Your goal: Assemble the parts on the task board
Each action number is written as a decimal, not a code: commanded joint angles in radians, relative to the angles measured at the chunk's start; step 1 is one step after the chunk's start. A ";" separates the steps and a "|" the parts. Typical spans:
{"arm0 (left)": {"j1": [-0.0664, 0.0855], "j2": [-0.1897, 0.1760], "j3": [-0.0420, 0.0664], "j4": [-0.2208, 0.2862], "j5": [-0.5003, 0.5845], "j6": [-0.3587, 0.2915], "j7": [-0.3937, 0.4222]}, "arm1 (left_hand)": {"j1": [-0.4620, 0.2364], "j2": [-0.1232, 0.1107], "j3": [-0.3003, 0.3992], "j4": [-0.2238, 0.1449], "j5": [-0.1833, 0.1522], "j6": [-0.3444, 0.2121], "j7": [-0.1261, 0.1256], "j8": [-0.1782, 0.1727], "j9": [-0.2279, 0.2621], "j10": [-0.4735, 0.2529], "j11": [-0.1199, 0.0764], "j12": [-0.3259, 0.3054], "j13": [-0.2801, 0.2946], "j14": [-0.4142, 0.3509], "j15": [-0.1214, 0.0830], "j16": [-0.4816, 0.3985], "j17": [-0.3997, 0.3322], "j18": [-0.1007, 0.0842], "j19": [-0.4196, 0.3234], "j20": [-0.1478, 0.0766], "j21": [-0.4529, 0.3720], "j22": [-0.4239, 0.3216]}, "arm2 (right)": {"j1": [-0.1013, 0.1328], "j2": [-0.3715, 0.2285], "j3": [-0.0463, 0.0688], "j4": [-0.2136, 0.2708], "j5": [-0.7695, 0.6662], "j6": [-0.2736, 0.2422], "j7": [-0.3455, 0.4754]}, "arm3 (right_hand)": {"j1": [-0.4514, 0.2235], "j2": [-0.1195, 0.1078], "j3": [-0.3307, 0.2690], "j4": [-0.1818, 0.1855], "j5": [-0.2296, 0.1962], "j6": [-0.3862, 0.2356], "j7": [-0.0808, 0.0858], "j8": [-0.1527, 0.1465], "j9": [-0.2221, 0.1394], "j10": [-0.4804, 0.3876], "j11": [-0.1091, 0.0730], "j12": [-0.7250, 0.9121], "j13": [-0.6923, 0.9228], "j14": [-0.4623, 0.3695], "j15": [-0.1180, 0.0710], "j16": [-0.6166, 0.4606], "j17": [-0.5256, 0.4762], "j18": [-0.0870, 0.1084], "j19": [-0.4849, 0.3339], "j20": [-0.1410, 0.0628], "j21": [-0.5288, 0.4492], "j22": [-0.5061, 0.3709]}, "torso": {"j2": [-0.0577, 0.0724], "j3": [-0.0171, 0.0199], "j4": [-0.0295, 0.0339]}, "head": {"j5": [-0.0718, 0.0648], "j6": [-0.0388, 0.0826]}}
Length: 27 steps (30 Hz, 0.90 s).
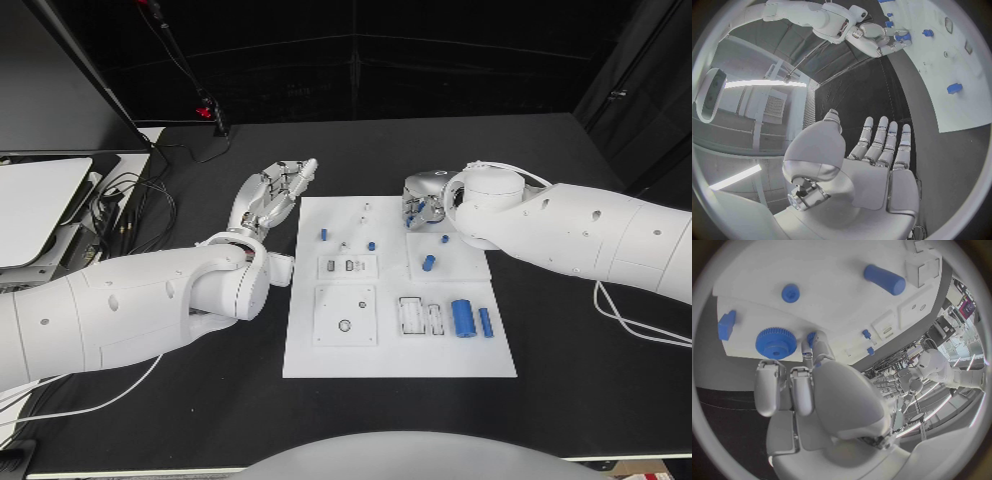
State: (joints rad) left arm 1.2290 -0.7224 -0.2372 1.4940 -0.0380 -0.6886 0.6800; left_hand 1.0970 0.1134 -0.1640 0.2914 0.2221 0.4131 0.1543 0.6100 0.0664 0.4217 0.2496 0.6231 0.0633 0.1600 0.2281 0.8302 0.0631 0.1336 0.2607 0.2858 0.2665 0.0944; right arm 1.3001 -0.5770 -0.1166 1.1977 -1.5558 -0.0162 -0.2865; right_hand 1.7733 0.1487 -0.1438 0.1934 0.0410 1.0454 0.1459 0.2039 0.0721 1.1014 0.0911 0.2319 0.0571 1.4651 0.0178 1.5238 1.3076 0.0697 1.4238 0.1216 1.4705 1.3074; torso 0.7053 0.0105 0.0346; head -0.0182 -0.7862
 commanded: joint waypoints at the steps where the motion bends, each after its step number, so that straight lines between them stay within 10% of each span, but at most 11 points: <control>1: 0.001 0.000 0.001 0.000 -0.008 0.009 0.274 | 0.000 0.008 -0.005 0.001 0.006 0.005 0.133 -0.003 -0.001 0.008 0.000 0.001 0.000 0.006 -0.001 0.001 0.000 0.000 0.001 0.002 0.005 0.001 | -0.007 -0.005 -0.005 0.004 -0.015 -0.027 0.001 | 0.015 0.009 0.009 0.003 0.007 0.012 -0.001 0.002 0.007 0.020 -0.008 -0.010 0.002 0.063 -0.006 -0.001 0.017 -0.015 0.006 -0.001 0.006 0.037 | 0.000 0.0001 0.0005 | 0.000 0.003; 16: 0.001 0.002 0.001 -0.001 -0.008 0.010 0.272 | 0.001 0.009 -0.006 0.001 0.007 0.005 0.133 -0.004 -0.001 0.009 0.001 0.001 0.000 0.006 0.000 0.001 0.000 -0.001 0.001 0.002 0.006 0.001 | -0.008 -0.035 -0.004 0.042 -0.031 -0.342 0.108 | 0.023 -0.001 0.024 0.013 0.007 0.031 -0.003 -0.008 0.004 0.052 -0.009 -0.053 0.002 0.064 -0.007 -0.001 0.022 -0.017 0.011 -0.004 0.009 0.045 | 0.000 -0.0007 0.0021 | 0.004 0.021; 27: 0.000 0.011 0.001 -0.015 -0.008 0.013 0.271 | 0.001 0.009 -0.006 0.000 0.008 0.006 0.134 -0.004 -0.001 0.009 0.001 0.001 0.000 0.007 0.001 0.001 0.000 -0.001 0.001 0.002 0.006 0.001 | -0.007 -0.010 0.026 0.016 0.031 -0.376 0.164 | 0.023 -0.006 0.026 0.018 0.007 0.033 -0.003 -0.013 0.003 0.057 -0.008 -0.065 0.002 0.065 -0.007 0.000 0.025 -0.018 0.012 -0.004 0.010 0.047 | 0.003 0.0005 0.0028 | 0.033 0.035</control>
State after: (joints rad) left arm 1.2279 -0.7137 -0.2372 1.4802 -0.0382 -0.6867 0.6801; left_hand 1.0970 0.1134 -0.1640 0.2914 0.2258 0.4131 0.1542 0.6100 0.0664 0.4216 0.2495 0.6231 0.0633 0.1599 0.2280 0.8302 0.0631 0.1336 0.2607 0.2857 0.2664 0.0943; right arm 1.2918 -0.5914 -0.0921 1.2211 -1.5562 -0.3528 -0.1658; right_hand 1.7943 0.1438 -0.1212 0.2040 0.0440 1.0725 0.1414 0.1892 0.0721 1.1371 0.0950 0.1721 0.0587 1.4650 0.0178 1.5236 1.3097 0.0696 1.4275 0.1179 1.4748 1.3073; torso 0.7068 0.0096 0.0362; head 0.0079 -0.7522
